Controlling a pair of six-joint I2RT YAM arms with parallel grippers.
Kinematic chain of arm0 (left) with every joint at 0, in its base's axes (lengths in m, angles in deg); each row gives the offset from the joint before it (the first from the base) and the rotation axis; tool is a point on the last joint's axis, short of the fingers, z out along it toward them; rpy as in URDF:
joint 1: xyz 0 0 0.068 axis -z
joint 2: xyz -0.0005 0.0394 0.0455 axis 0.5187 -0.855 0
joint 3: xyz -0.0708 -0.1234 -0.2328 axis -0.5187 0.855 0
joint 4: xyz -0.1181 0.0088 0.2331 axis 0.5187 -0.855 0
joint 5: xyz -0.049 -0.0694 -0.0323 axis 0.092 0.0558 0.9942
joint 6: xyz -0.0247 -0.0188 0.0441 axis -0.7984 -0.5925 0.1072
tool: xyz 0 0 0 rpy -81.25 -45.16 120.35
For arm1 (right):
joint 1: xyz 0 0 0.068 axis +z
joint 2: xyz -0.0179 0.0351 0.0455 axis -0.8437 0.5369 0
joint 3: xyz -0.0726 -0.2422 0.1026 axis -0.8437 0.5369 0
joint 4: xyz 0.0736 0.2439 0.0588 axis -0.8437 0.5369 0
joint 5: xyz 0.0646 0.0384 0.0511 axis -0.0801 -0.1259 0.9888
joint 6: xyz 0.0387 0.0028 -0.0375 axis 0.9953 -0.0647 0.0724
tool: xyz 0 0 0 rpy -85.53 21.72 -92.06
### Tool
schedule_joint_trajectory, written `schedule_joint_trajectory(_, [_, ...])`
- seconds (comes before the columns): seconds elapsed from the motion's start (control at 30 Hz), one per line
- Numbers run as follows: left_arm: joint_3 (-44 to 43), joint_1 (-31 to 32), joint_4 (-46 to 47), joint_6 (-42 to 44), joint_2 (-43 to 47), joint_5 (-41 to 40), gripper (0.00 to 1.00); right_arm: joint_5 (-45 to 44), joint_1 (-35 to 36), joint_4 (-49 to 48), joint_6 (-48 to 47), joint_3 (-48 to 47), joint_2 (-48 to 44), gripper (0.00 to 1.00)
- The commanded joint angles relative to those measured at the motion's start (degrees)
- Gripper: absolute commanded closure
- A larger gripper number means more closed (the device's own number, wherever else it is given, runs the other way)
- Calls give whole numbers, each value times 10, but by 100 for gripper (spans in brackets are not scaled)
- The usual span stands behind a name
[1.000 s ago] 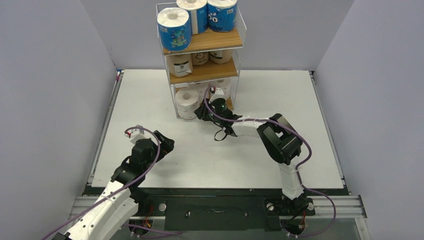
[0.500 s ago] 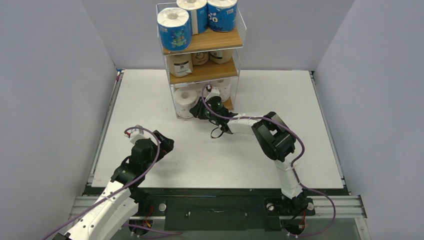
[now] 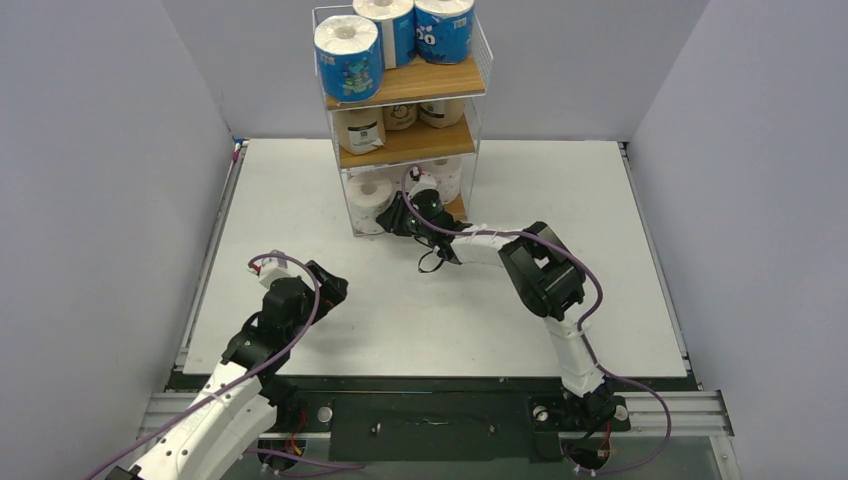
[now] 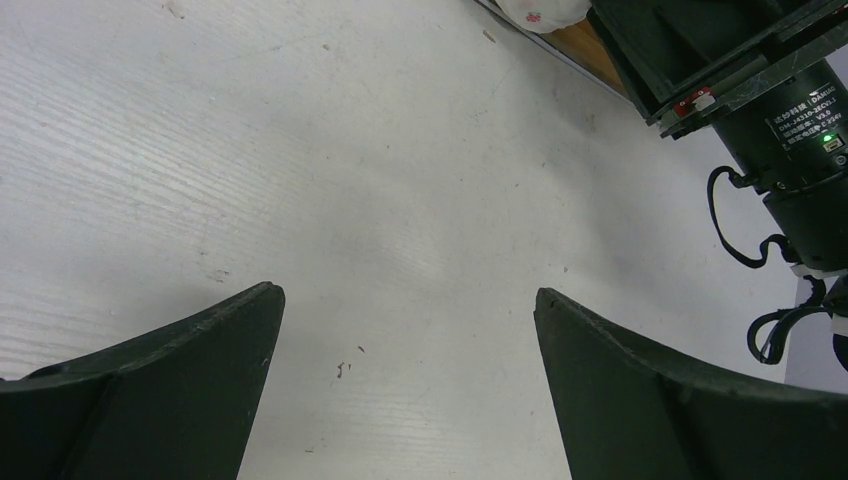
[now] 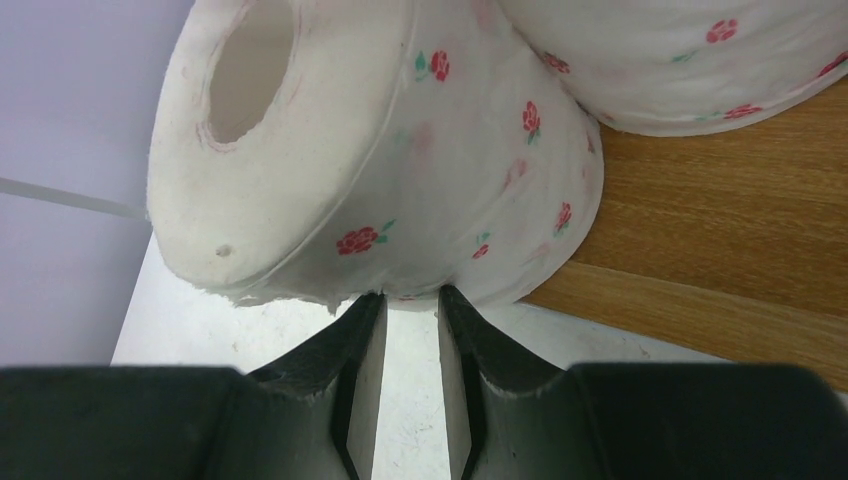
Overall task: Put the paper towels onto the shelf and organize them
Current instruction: Place the paper towel on the shelf.
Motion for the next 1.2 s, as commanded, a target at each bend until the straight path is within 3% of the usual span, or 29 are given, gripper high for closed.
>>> schedule_joint_trajectory(0.0, [-8,-5,8,8,3,1,4,2,-3,-15,9,-35,11,77])
schedule_joint_trajectory(0.8, [4,-10,12,7,4,6,4,-6,-6,-7,27,-58,29,72])
schedule_joint_trajectory(1.17, [1,-12,11,9,8,6,4,-5,-7,-28,7,0,-15,56])
